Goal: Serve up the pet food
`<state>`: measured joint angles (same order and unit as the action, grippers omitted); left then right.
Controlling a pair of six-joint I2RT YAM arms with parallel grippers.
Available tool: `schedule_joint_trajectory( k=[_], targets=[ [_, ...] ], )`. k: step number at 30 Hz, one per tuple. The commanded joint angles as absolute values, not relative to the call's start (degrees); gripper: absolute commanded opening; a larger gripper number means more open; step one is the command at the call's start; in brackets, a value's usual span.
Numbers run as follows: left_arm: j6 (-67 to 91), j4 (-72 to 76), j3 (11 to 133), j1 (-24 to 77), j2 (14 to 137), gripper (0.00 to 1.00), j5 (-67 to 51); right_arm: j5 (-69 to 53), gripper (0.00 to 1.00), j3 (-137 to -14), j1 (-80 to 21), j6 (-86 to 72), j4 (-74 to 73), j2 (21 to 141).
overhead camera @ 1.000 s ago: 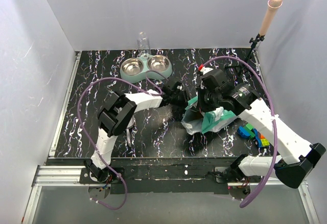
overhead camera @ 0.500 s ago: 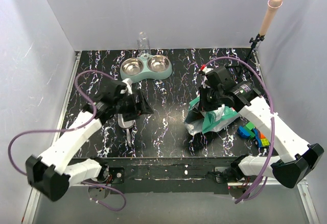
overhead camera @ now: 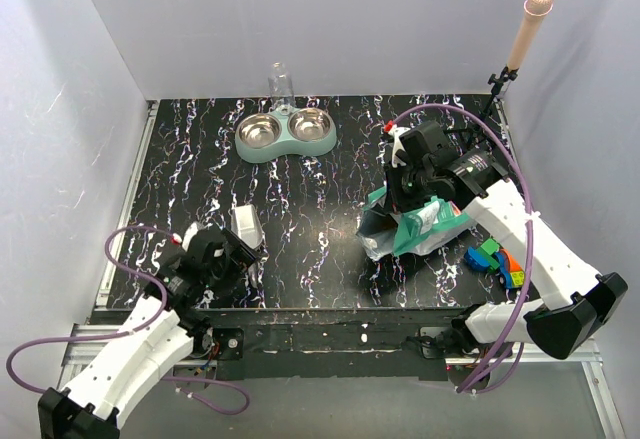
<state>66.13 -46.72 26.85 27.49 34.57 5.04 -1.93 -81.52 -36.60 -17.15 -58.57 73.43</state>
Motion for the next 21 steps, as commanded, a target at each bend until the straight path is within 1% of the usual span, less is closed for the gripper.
schedule_joint_trajectory(
  k=[1,2,4,8,9,11,15,21],
  targets=[
    [77.76,-32.97,19.09,27.25,30.33,0.88,6.86,-2.99,0.01,-85.78,-35.86,-13.54,-58.71,73.21],
    [79.18,-31.57,16.98,27.25,29.8,0.87,6.42,-2.99,0.01,-85.96,-35.95,-13.36,-58.88,73.13],
    [79.62,-25.69,12.94,27.25,28.83,0.81,5.02,-3.25,0.01,-85.87,-35.86,-13.18,-58.89,72.95],
    [81.82,-17.41,8.53,27.25,28.21,0.73,4.75,-3.6,0.01,-85.69,-35.86,-13.27,-58.71,72.77],
    [82.26,-16.88,7.83,27.25,28.56,0.72,4.66,-3.78,0.01,-85.69,-35.86,-13.45,-58.62,72.77],
    [83.49,-16.44,6.51,27.25,29.7,0.68,4.05,-3.87,0.01,-85.61,-35.95,-13.62,-58.27,72.51],
    [84.72,-10.12,2.55,27.25,30.59,0.6,3.51,-3.43,0.01,-85.69,-35.95,-14.06,-57.92,72.25],
    [85.69,-11.16,2.02,27.25,29.97,0.48,4.13,-3.08,0.01,-86.13,-35.95,-14.15,-58.01,71.98]
  ],
)
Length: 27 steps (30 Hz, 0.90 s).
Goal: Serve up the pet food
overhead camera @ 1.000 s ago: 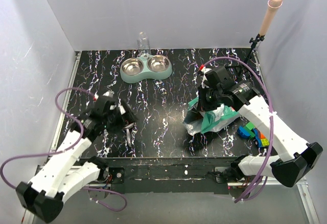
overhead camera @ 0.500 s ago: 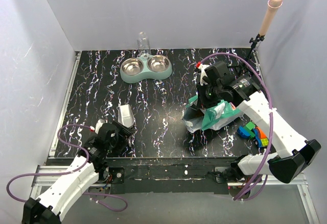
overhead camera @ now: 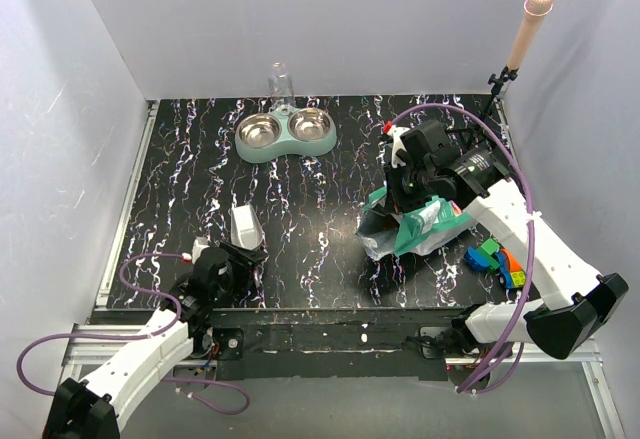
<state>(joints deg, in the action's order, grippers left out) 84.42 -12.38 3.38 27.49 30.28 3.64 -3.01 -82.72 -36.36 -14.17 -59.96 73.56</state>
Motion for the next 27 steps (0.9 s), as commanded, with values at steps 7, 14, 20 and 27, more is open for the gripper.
schedule_joint_trajectory(
  k=[7,14,20,27],
  targets=[
    [82.37,-17.48,3.16,27.25,26.72,0.15,6.06,-3.69,0.01,-85.69,-35.95,-14.68,-57.48,71.9],
    [73.67,-24.87,11.23,27.25,28.99,0.0,4.32,-3.52,0.01,-85.96,-35.86,-14.68,-56.95,71.98],
    [59.51,-5.89,15.66,27.25,51.27,0.0,-20.93,-3.17,0.01,-86.57,-35.95,-14.68,-56.87,72.33],
    [43.8,4.41,26.17,27.77,81.19,0.0,-38.23,-3.43,0.01,-87.01,-35.86,-14.24,-57.04,72.6]
  ],
)
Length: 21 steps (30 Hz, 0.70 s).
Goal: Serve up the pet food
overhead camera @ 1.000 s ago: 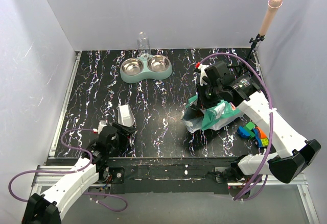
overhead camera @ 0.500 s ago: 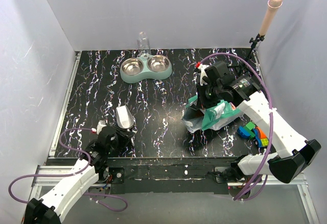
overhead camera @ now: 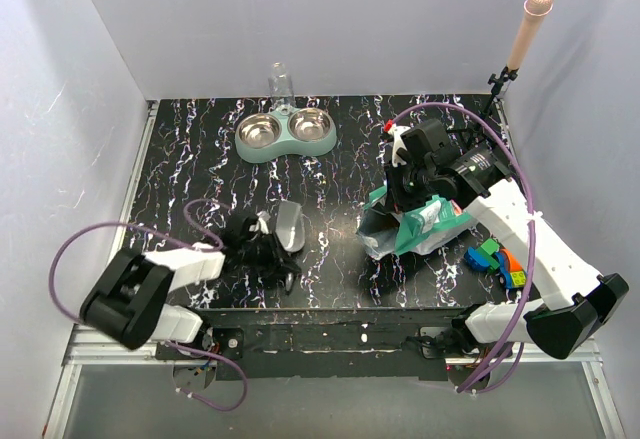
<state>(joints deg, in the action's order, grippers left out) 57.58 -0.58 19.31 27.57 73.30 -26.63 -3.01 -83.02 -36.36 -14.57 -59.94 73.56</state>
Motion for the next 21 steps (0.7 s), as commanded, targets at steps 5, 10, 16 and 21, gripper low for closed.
schedule_joint_trajectory(
  k=[5,10,16,21],
  targets=[
    [35.86,-4.48,35.41,27.51,85.43,0.0,-35.96,-3.08,0.01,-86.84,-35.86,-14.06,-57.3,72.07],
    [39.8,2.08,34.11,27.16,84.1,0.01,-37.95,-3.25,0.01,-86.22,-35.86,-14.41,-57.48,71.28],
    [43.86,7.91,34.01,26.19,93.5,0.11,-47.89,-2.81,0.01,-87.1,-35.86,-13.89,-58.36,71.37],
    [43.51,6.07,34.89,24.7,95.18,0.18,-47.38,-3.08,0.01,-86.66,-35.86,-14.06,-58.1,71.45]
  ],
)
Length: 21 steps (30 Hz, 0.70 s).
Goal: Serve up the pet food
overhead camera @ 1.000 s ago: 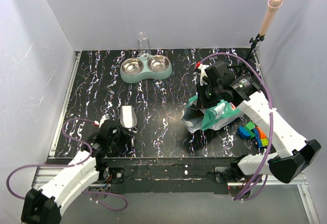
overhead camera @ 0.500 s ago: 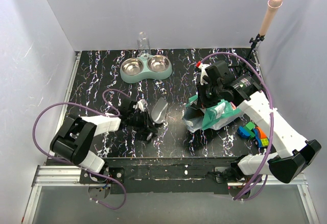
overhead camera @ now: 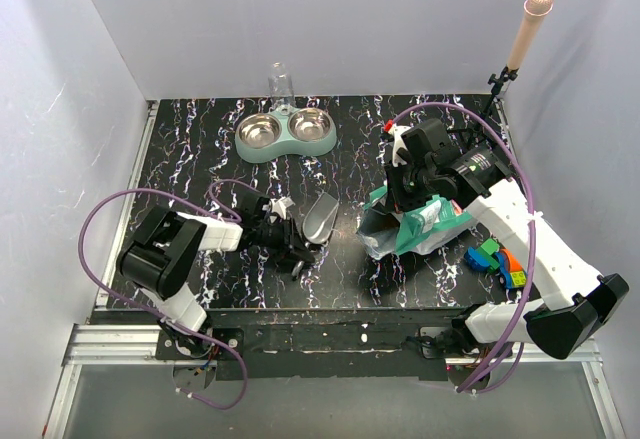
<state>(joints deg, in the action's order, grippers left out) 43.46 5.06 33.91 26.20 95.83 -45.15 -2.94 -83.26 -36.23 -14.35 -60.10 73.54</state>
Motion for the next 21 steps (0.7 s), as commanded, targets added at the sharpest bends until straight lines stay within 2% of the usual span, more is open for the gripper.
schedule_joint_trajectory(
  k=[1,4,8,15,21],
  targets=[
    [43.51,6.15,34.81,24.26,95.27,0.25,-47.03,-3.34,0.01,-86.66,-35.86,-14.15,-58.1,71.54],
    [43.68,5.71,33.84,23.21,94.05,0.39,-45.44,-3.69,0.01,-86.48,-35.86,-14.24,-57.75,71.54],
    [44.47,5.89,31.73,22.15,90.01,0.51,-42.63,-3.6,0.01,-86.92,-35.86,-14.24,-57.83,71.81],
    [51.23,15.45,25.94,21.97,88.33,0.54,-41.84,-3.34,0.01,-87.1,-35.86,-13.89,-58.36,71.98],
    [64.22,33.09,16.28,22.06,84.38,0.57,-37.62,-3.78,0.01,-87.01,-35.86,-14.15,-58.54,72.16]
  ],
)
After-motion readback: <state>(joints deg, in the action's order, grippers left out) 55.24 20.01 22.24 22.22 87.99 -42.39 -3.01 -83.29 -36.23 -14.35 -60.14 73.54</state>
